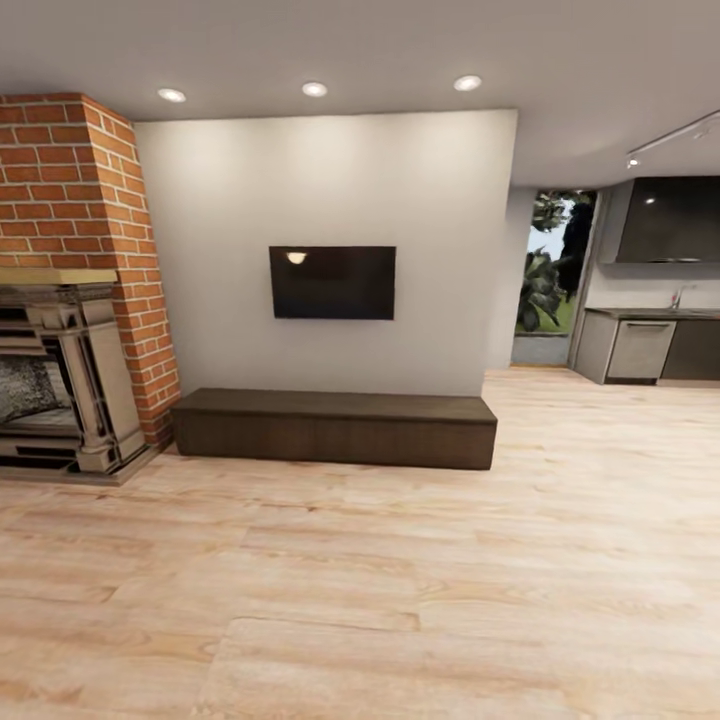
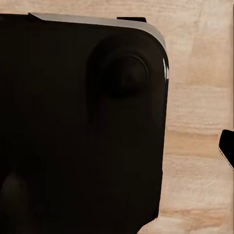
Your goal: Turn on the radio receiver that's on the table in the living room.
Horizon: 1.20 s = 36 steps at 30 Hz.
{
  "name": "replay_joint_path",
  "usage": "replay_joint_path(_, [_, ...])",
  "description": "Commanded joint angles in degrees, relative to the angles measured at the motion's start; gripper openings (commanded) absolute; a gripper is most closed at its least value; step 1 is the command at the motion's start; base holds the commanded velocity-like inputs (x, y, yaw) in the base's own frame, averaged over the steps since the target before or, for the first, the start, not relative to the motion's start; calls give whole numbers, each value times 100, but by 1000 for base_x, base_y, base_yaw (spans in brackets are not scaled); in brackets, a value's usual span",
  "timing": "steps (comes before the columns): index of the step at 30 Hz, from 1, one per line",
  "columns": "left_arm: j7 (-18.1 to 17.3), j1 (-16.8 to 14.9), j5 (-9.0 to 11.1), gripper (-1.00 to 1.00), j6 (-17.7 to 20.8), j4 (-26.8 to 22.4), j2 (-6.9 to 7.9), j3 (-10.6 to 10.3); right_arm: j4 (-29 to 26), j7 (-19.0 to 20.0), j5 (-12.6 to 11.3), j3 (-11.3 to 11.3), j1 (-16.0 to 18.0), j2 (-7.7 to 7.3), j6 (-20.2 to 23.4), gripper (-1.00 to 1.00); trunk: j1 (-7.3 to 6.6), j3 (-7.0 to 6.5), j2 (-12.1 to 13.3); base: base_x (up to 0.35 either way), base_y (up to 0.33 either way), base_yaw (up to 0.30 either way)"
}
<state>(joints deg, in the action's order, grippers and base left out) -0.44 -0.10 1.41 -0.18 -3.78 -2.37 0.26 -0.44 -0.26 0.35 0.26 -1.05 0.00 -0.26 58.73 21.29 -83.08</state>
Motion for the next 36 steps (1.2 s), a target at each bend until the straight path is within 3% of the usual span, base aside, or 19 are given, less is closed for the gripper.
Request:
replay_joint_path(1, [0, -1, 0, 100, 0, 0, 0, 0, 0, 0, 0, 3, 0, 0, 0, 100, 0, 0, 0, 305, 0, 81])
replay_joint_path(7, [0, 1, 0, 100, 0, 0, 0, 0, 0, 0, 0, 8, 0, 0, 0, 100, 0, 0, 0, 159, 0, 204])
replay_joint_path(36, [0, 1, 0, 100, 0, 0, -9, 9, 0, 0, 9, 18, 0, 0, 0, 100, 0, 0, 0, 2, 0, 269])
